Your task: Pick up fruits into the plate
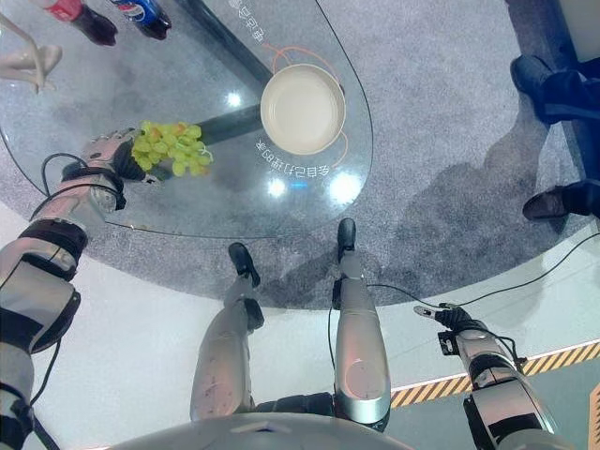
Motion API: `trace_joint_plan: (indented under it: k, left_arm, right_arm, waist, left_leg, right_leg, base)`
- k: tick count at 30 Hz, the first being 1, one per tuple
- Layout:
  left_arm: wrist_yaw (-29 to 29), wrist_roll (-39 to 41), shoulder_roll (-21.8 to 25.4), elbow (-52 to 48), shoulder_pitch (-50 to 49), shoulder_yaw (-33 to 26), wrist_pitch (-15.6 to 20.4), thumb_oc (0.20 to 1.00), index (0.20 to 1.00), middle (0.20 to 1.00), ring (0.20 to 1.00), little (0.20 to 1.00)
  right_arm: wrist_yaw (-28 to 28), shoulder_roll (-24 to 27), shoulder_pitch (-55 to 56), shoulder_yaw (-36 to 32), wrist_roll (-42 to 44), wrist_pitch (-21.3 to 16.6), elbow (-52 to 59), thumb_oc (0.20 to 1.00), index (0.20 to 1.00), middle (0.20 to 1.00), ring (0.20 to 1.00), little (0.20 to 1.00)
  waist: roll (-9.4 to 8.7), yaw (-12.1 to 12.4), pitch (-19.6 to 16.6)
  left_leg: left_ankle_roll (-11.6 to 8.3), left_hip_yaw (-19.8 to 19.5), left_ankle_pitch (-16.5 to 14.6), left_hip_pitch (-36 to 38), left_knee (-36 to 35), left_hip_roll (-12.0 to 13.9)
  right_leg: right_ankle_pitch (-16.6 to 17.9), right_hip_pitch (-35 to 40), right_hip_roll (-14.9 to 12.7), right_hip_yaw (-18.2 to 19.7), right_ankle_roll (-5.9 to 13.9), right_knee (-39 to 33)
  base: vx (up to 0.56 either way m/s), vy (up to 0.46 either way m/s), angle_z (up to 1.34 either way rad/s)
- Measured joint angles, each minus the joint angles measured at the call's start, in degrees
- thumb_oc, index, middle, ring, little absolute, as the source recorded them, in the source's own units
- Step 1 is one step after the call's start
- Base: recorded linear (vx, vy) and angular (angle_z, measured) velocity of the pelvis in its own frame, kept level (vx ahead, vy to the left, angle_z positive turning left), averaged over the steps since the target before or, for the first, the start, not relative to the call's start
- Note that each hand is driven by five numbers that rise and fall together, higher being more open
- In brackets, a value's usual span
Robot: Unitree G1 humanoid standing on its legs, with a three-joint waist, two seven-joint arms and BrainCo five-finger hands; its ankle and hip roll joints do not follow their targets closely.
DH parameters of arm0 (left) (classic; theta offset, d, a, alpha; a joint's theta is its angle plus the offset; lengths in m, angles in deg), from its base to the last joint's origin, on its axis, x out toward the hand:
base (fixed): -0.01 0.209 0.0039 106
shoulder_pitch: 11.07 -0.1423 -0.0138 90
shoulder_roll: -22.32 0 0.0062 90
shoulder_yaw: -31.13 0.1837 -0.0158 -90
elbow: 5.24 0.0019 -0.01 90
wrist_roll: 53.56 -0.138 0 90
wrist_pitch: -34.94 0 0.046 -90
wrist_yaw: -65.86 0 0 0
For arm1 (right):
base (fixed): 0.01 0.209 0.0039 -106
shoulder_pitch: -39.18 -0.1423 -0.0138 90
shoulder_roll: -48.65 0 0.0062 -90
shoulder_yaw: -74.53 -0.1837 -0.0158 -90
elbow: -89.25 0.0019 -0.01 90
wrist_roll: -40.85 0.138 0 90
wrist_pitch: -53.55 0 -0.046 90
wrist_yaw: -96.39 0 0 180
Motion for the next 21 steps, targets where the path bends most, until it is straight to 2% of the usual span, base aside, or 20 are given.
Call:
trace_joint_plan:
  k: [5,7,12,15,17,21]
  left_arm:
    - [2.79,-4.2,2.04,0.59,0.56,1.06,-0.42,1.0,1.0,1.0,1.0,1.0]
    - [5.61,-6.31,1.96,0.61,0.42,1.07,-2.48,1.0,1.0,1.0,1.0,1.0]
    - [16.07,-11.6,1.78,3.83,0.4,-0.31,-12.11,1.0,1.0,1.0,1.0,1.0]
    - [19.04,-12.81,1.74,4.48,0.28,-1.77,-14.92,1.0,1.0,1.0,1.0,1.0]
    - [23.01,-12.71,1.48,4.9,0.73,-5.87,-17.39,1.0,1.0,1.0,1.0,1.0]
    - [27.15,-9.55,1.77,5.66,3.18,-6.67,-20.11,1.0,1.0,1.0,1.0,1.0]
  right_arm:
    - [0.68,0.74,-0.7,0.0,0.55,-0.88,1.24,1.0,1.0,1.0,1.0,1.0]
    - [0.92,0.8,-0.83,0.0,0.54,-1.28,1.92,1.0,1.0,1.0,1.0,1.0]
    - [1.59,1.05,-1.82,1.91,1.03,-3.34,2.24,1.0,1.0,1.0,1.0,1.0]
    - [1.69,1.15,-1.94,2.2,1.27,-3.68,2.51,1.0,1.0,1.0,1.0,1.0]
    - [1.78,1.2,-1.97,3.38,2.04,-4.27,3.46,1.0,1.0,1.0,1.0,1.0]
    - [1.57,0.98,-1.66,4.16,2.12,-5.22,3.88,1.0,1.0,1.0,1.0,1.0]
  waist:
    - [-0.03,-0.35,-0.03]
    - [-0.04,-0.48,-0.02]
    - [-0.08,-0.8,-0.04]
    - [-0.26,-0.76,0.04]
    - [-1.35,-0.75,-0.07]
    - [-3.63,-1.1,0.21]
  left_leg:
    - [0.39,-0.33,-0.09,-4.94,2.46,-0.01]
    - [0.47,-0.52,-0.12,-5.94,2.94,-0.03]
    - [0.74,-1.1,-0.56,-9.32,5.6,0.1]
    - [0.85,-1.19,-0.74,-10.25,6.49,0.13]
    - [0.69,-1.29,-1.74,-11.63,8.33,0.35]
    - [0.96,-1.41,-1.85,-13.98,10.04,0.67]
  right_leg:
    - [-0.02,-4.88,-0.38,0.34,-0.06,2.34]
    - [-0.1,-5.86,-0.49,0.36,-0.18,2.95]
    - [-0.4,-8.9,-0.66,0.55,-0.53,4.99]
    - [-0.38,-9.68,-0.71,0.8,-0.55,5.51]
    - [-0.67,-10.86,-0.68,1.18,-0.36,6.43]
    - [-0.46,-12.72,-0.54,1.46,-0.62,7.03]
  base:
    - [0.0,0.0,0.0]
    - [0.0,-0.004,0.02]
    - [-0.01,-0.024,0.02]
    - [0.0,-0.033,0.0]
    - [0.01,-0.041,-0.05]
    - [0.0,-0.003,-0.01]
